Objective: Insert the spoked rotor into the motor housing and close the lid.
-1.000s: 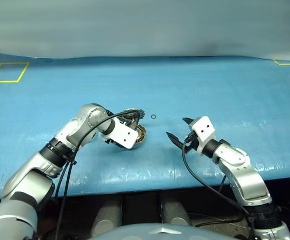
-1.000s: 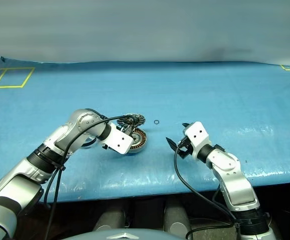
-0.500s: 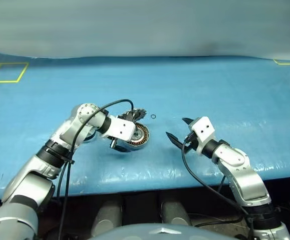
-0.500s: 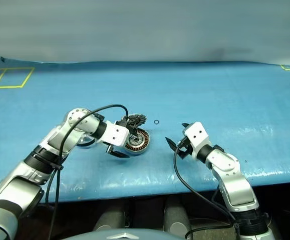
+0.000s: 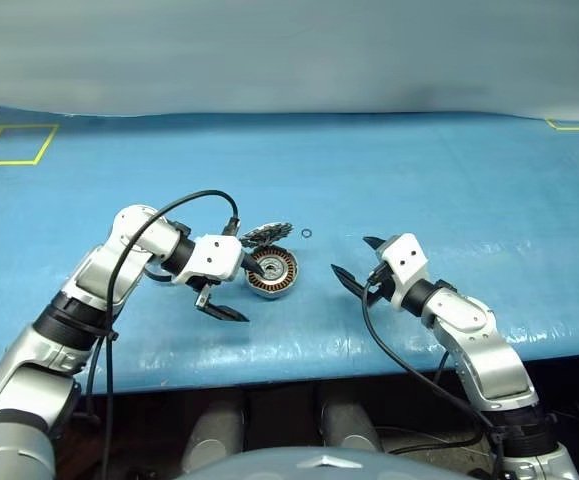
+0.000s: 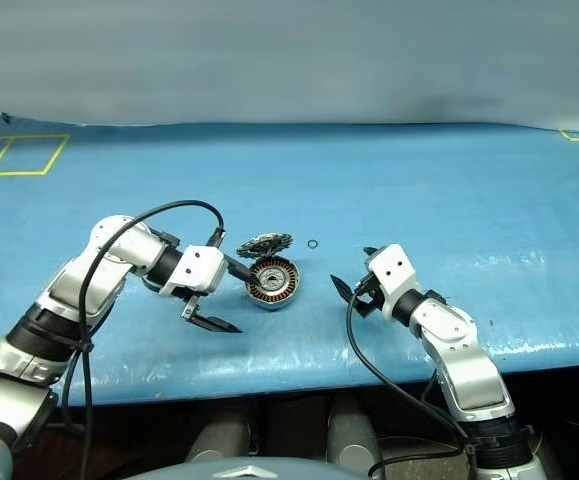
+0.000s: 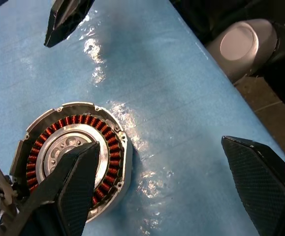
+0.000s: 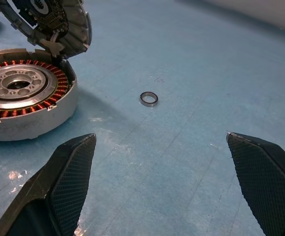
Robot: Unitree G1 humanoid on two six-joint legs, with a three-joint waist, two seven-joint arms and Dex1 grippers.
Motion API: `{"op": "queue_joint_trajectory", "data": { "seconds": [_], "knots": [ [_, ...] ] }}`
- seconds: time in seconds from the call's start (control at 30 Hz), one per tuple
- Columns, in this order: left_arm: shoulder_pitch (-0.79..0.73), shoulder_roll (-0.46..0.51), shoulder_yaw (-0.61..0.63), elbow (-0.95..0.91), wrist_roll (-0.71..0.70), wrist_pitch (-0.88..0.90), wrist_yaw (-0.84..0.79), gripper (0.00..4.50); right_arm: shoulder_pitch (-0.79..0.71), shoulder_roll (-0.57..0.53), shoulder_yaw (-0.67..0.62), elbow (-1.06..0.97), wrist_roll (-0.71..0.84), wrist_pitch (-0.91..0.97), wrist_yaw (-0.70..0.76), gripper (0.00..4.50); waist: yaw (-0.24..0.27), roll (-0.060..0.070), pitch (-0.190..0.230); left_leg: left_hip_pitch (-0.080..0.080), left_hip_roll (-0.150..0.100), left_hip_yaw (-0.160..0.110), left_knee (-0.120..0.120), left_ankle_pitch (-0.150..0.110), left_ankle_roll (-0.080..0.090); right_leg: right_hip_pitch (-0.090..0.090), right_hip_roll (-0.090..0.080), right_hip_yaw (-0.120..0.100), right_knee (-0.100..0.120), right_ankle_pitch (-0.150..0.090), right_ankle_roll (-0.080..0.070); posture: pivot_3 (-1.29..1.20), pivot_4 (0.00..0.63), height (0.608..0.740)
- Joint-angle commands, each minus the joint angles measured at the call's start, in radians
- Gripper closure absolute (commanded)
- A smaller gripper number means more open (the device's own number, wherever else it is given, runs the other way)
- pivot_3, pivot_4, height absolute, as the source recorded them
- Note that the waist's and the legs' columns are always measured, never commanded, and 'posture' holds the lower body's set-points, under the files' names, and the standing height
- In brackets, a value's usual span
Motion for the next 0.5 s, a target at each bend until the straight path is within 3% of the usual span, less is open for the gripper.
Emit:
{"op": "queue_joint_trajectory", "data": {
  "seconds": [0.03,0.2,0.5],
  "knots": [
    [0.046,-0.050,0.108,-0.060,-0.137,0.061,0.070,0.20,-0.008,0.021,-0.024,0.003,0.009,-0.036,-0.012,0.00,0.000,0.000,0.000,0.000,0.000,0.000,0.000,0.000,0.000,0.000,0.000,0.000,0.000,0.000,0.000,0.00,0.150,0.740],
    [0.131,-0.111,0.159,-0.110,-0.218,0.145,0.175,0.20,-0.027,0.035,-0.032,0.048,0.000,-0.055,-0.022,0.00,0.001,0.000,0.000,0.000,0.000,0.000,0.000,0.000,0.000,0.000,0.000,0.000,0.000,0.000,0.000,0.00,0.150,0.740],
    [0.261,-0.125,0.216,-0.174,-0.276,0.177,0.295,0.20,-0.069,0.031,-0.025,0.089,-0.002,-0.070,-0.014,0.00,0.001,0.000,0.000,0.001,0.001,0.000,0.000,0.000,0.000,0.000,0.000,0.000,0.000,0.000,-0.002,0.00,0.150,0.740]
  ]
}}
